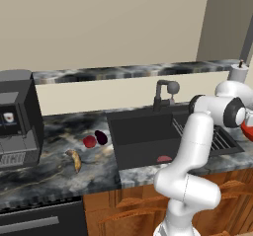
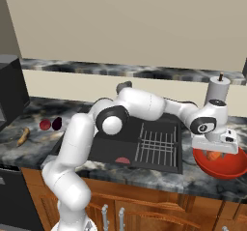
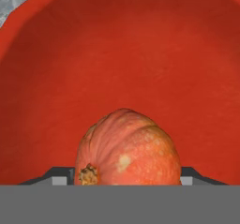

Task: There is a mixed pile of frozen fruits and vegetables on the counter. Locate all the frozen vegetables and place the items in a bowl on the counter. Take all the frozen fruits and defrost them in a running sink.

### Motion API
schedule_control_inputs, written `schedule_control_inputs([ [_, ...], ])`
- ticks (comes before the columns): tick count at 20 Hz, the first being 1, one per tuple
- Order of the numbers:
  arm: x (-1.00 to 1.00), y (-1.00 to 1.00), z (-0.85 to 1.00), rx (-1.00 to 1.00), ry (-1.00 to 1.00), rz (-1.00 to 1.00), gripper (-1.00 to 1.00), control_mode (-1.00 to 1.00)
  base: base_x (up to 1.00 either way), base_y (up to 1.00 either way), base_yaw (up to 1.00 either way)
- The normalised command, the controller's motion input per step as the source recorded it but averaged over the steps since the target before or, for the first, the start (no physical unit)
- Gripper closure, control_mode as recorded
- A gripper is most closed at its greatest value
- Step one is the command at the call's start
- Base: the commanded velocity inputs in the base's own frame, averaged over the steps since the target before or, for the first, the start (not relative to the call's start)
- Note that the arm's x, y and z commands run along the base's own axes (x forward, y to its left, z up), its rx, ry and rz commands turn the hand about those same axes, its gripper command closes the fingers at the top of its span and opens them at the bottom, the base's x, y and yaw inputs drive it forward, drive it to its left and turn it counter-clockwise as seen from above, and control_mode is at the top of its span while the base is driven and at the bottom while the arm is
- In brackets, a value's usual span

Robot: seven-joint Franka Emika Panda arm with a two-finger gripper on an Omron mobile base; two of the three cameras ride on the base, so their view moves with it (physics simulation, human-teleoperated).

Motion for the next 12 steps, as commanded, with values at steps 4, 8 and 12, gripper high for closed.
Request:
schedule_control_inputs([
  [4,0.08,0.00,-0.10,0.00,0.00,0.00,-1.00,-1.00,0.00,0.00,0.00],
  [8,0.25,-0.14,0.00,0.00,0.04,0.02,-1.00,-1.00,0.00,0.00,0.00],
  [12,0.27,-0.21,0.04,0.00,0.11,0.01,-1.00,-1.00,0.00,0.00,0.00],
])
